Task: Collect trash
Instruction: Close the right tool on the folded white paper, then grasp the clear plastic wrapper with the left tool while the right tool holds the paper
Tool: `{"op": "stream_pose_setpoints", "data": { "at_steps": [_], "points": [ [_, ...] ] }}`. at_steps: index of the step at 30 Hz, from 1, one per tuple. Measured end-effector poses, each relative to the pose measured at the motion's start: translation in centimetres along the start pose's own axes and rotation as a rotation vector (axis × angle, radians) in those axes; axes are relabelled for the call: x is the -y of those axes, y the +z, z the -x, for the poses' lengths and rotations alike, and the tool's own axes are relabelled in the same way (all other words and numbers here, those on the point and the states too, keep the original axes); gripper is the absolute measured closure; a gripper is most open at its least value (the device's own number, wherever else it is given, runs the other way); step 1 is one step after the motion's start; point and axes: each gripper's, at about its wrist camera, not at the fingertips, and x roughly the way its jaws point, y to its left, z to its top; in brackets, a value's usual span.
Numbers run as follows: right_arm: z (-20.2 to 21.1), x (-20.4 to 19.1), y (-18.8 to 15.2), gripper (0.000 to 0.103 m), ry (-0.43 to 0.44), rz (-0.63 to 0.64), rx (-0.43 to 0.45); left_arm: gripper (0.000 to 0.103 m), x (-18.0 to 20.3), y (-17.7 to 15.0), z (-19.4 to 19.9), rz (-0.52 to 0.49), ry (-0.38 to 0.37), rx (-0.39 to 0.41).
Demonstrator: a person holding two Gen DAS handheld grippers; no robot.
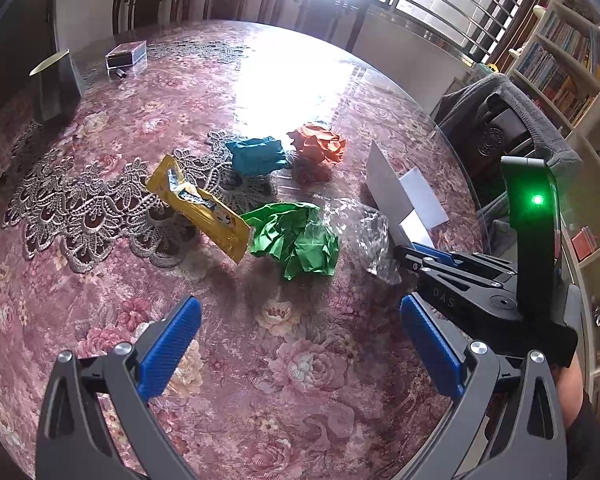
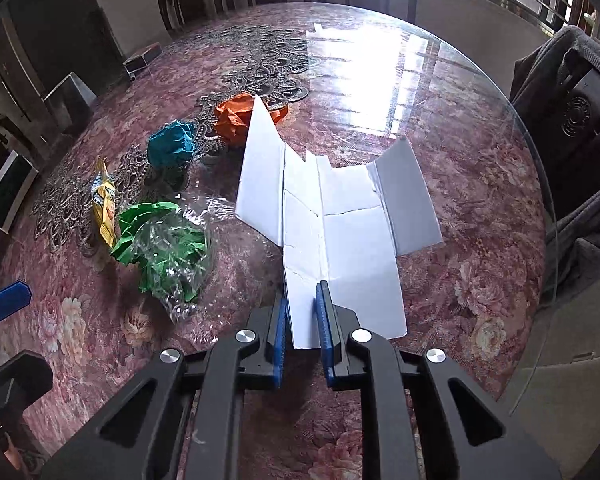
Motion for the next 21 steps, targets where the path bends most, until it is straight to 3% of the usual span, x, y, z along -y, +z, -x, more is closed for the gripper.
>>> {"op": "stream_pose_setpoints", "data": {
  "at_steps": [7, 12, 21],
  "points": [
    [2.5, 1.2, -0.7, 0.099, 0.038, -0.025, 0.062, 0.004, 1.1, -0.1, -0.8, -0.014, -0.017, -0.009],
    [4.2, 2.2, -1.9, 0.099, 0.035, -0.033, 0.076, 0.004, 3.7, 0.5, -2.3, -0.063, -0.052, 0.000],
    [4.9, 4.3, -4.0, 0.099, 0.035, -0.086, 0.048, 0.004, 6.5, 4.3, -6.5, -0.082, -0.027, 0.025]
  ]
}}
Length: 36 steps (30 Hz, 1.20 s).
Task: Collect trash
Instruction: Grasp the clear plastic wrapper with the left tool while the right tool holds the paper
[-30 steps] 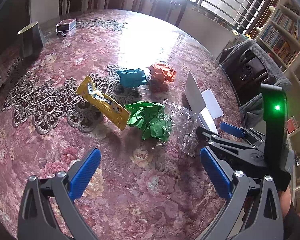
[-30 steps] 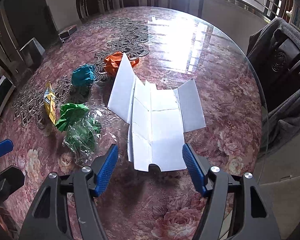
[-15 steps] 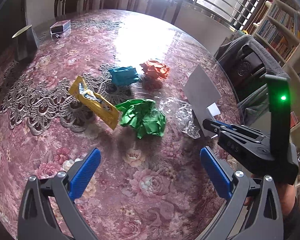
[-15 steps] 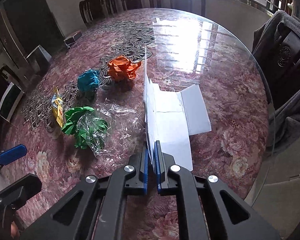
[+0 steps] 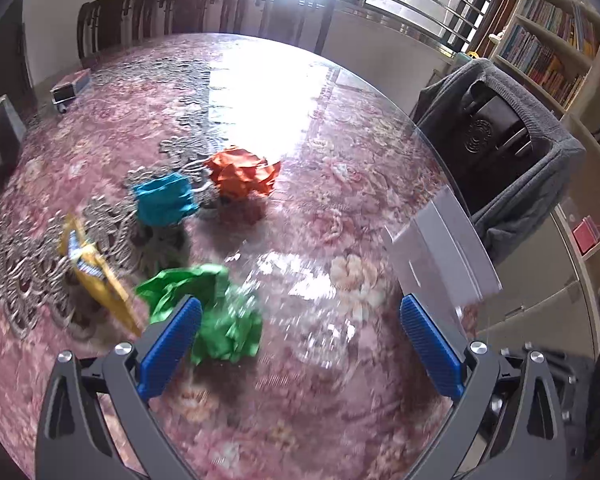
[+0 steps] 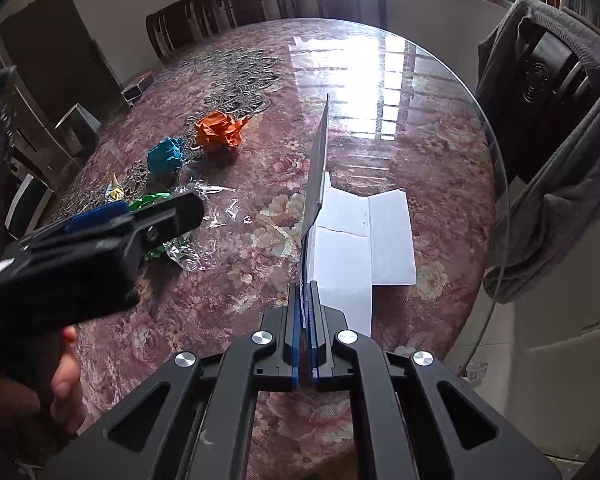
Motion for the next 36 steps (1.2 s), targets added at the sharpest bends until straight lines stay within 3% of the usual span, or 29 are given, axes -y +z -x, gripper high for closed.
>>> {"op": "stream_pose_setpoints", "data": {
  "at_steps": [7, 12, 15, 16, 17, 27, 29, 36],
  "points": [
    [0.0, 0.5, -0.1, 0.099, 0.006, -0.027, -0.001, 0.004, 1.6, 1.4, -3.9, -0.075, 0.006, -0.077],
    [0.1, 0.8, 0.0, 0.099, 0.010, -0.035, -0.001, 0.004, 2.8, 1.1, -4.8, -0.151, 0.018, -0.087],
    [0.0, 0.9, -0.1, 0.099, 0.009, -0.040, -0.002, 0.019, 3.4, 1.0, -5.2, -0.189, 0.026, -0.099],
    [-0.1, 0.9, 0.0, 0.099, 0.009, -0.042, -0.002, 0.033, 3.4, 1.0, -5.4, -0.198, 0.026, -0.110],
    [-0.1, 1.0, -0.1, 0.099, 0.011, -0.043, -0.003, 0.038, 3.5, 0.9, -5.6, -0.203, 0.032, -0.118],
    [0.0, 0.9, -0.1, 0.099, 0.004, -0.036, -0.003, 0.065, 3.4, 1.0, -5.4, -0.191, -0.020, -0.127],
    [0.1, 0.9, 0.0, 0.099, 0.001, -0.035, -0.001, 0.075, 3.3, 0.9, -5.3, -0.187, -0.047, -0.126],
    [0.5, 0.7, -0.2, 0.099, -0.004, -0.031, 0.010, 0.080, 2.2, 0.5, -4.0, -0.135, -0.131, -0.089]
  ]
}}
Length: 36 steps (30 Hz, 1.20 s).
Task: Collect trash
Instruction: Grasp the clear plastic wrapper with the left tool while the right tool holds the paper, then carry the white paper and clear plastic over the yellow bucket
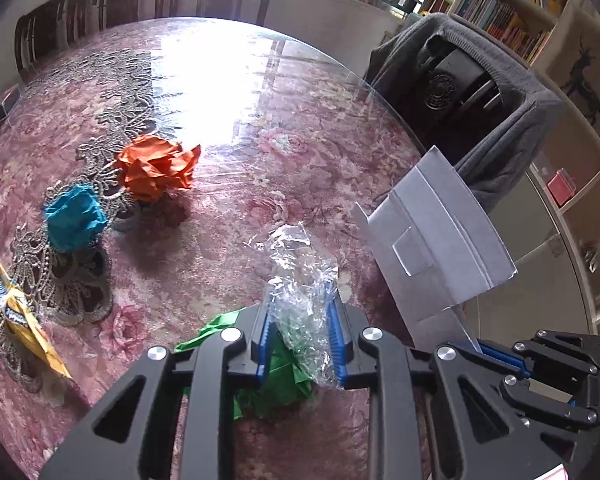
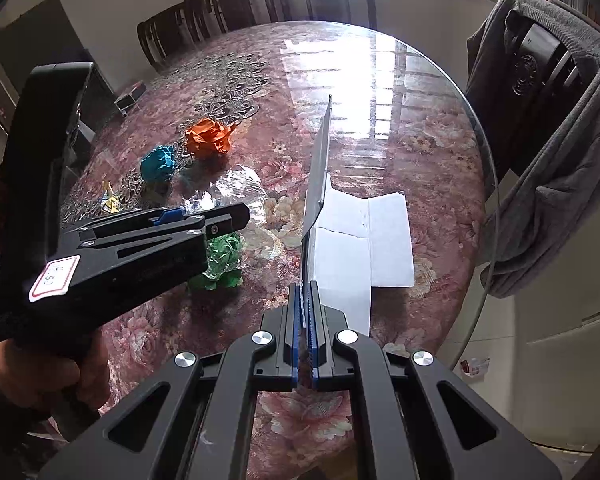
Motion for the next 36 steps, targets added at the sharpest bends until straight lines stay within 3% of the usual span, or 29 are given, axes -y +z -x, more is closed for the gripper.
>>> {"op": "stream_pose_setpoints", "data": {
  "at_steps": [8, 19, 36],
  "points": [
    [1.2, -0.4, -0.5, 0.099, -0.005, 0.013, 0.029, 0.081, -0.8, -0.5, 3.5, 0.046, -0.073, 0.068],
    [3.6, -0.8, -1.9, 0.099, -0.010, 0.024, 0.088, 0.081, 1.2, -1.7, 8.5, -0.007, -0.067, 0.147],
    [11.8, 2.3, -8.1, 0.100, -0.004, -0.072, 0.193, 0.081, 8.6, -8.9, 10.1, -0.108, -0.137, 0.083]
  ]
}}
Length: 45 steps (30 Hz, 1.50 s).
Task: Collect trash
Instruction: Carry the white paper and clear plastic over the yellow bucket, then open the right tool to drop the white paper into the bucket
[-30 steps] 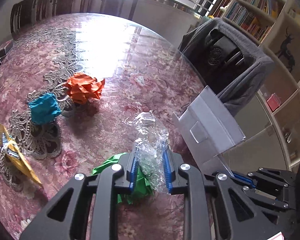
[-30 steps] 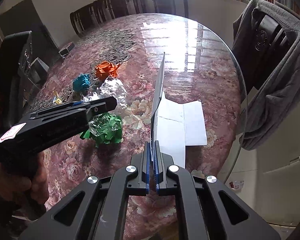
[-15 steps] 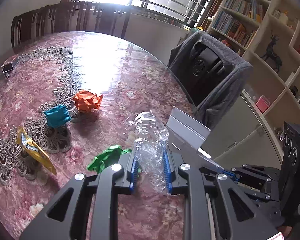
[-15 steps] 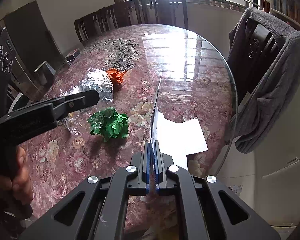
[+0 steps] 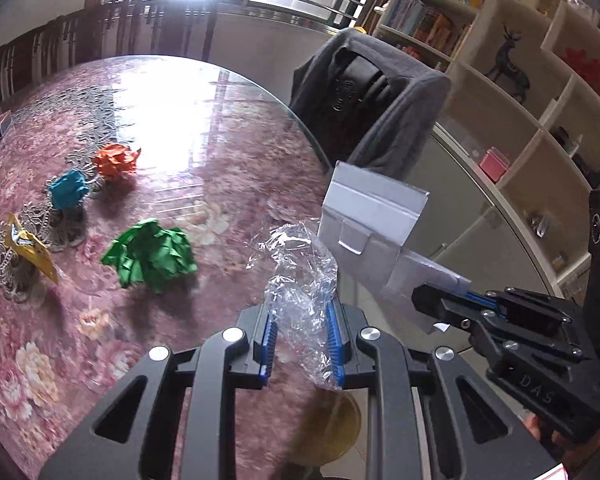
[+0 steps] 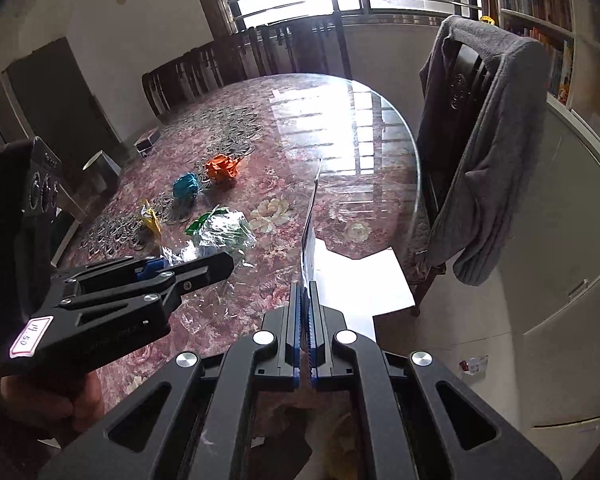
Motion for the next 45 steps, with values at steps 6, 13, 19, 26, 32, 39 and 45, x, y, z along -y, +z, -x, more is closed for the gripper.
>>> {"op": "stream_pose_setpoints", "data": {
  "at_steps": [6, 13, 19, 26, 32, 39, 45],
  "points": [
    [4.5, 2.3, -3.7, 0.100, -0.049, -0.058, -0.014, 0.081, 5.2, -2.6, -0.4, -0.101, -0.072, -0.056],
    [5.3, 6.2, -11.1, 0.100, -0.127, -0.152, -0.141, 0.081, 10.6, -7.4, -2.3, -0.159, -0.140, -0.158],
    [3.5, 8.4, -17.7, 0.099, -0.137, -0.211, -0.261, 0.080, 13.3, -12.9, -4.7, -0.184, -0.127, -0.251],
    [0.1, 9.8, -24.5, 0.099, -0.108, -0.252, -0.397, 0.080, 14.1, -17.9, -6.4, -0.134, -0.079, -0.303],
    [-1.2, 10.1, -27.0, 0.099, -0.104, -0.245, -0.443, 0.080, 14.5, -19.6, -6.8, -0.122, -0.053, -0.315],
    [-1.1, 10.5, -27.4, 0.095, -0.091, -0.237, -0.447, 0.080, 14.5, -19.8, -6.4, -0.122, -0.044, -0.308],
    [-0.9, 10.5, -26.9, 0.095, -0.077, -0.220, -0.439, 0.080, 14.7, -19.5, -6.4, -0.121, -0.043, -0.302]
  ]
}}
